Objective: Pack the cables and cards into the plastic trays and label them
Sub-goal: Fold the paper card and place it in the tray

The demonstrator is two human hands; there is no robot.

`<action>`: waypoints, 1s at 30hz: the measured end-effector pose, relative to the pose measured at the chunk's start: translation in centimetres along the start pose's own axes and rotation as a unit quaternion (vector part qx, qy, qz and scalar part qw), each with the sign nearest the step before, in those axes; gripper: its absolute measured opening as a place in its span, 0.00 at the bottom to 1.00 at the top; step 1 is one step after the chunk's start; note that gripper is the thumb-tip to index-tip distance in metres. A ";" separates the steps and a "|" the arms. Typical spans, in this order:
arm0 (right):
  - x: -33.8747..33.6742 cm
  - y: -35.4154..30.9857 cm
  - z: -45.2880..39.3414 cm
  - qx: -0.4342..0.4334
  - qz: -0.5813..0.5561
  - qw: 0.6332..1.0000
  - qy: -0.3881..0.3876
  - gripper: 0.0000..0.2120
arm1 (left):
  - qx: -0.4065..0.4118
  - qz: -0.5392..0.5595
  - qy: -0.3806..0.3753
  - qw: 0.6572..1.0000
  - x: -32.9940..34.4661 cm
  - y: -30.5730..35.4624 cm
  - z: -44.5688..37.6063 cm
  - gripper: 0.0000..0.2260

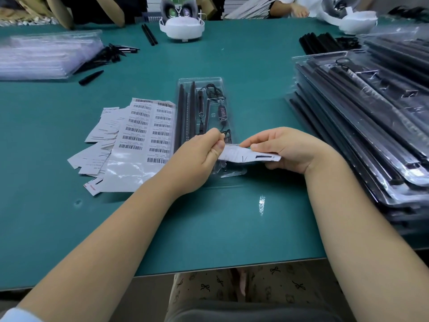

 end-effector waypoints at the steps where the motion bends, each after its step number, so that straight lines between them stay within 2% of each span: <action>1: -0.3 0.1 0.0 0.004 -0.015 1.000 0.009 0.10 | 0.000 -0.001 -0.001 1.000 0.0 0.0 0.0 0.11; 6: -1.5 0.2 -0.4 0.013 -0.108 0.987 0.115 0.09 | 0.003 0.018 0.006 1.000 0.0 0.0 -0.1 0.12; 11: -0.8 -0.3 -0.8 0.011 -0.030 0.983 0.180 0.04 | 0.016 0.019 0.006 1.000 -0.1 0.3 0.1 0.13; 15: -1.0 -0.8 -0.3 -0.013 -0.034 0.963 0.265 0.04 | 0.016 0.035 0.012 0.999 -0.1 0.6 0.1 0.11; 17: -0.8 -1.1 -0.3 -0.013 -0.016 0.965 0.263 0.04 | 0.017 0.035 0.014 0.999 -0.1 0.7 0.2 0.11; 19: -0.5 -1.4 -0.4 -0.020 0.008 0.977 0.214 0.04 | 0.017 0.032 0.016 0.999 -0.1 0.7 0.2 0.11; 22: -0.4 -1.6 -0.2 -0.033 0.094 0.985 0.144 0.13 | 0.012 0.031 0.019 0.999 -0.2 0.6 0.2 0.10; 25: -0.6 -1.7 -0.2 -0.031 0.158 0.973 0.164 0.17 | 0.013 0.025 0.019 0.999 -0.2 0.7 0.2 0.10; 30: -0.4 -1.7 -0.6 -0.034 0.166 0.969 0.180 0.22 | 0.018 0.024 0.019 0.999 -0.1 1.1 0.2 0.10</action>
Point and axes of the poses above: each hand's wrist, its own z-axis away from the middle knuckle, its own x-axis out of the palm, y = z × x, the point moved 10 cm from there along -z, towards the middle knuckle, and after that the axes turned 10 degrees about z, right-handed, at the moved point
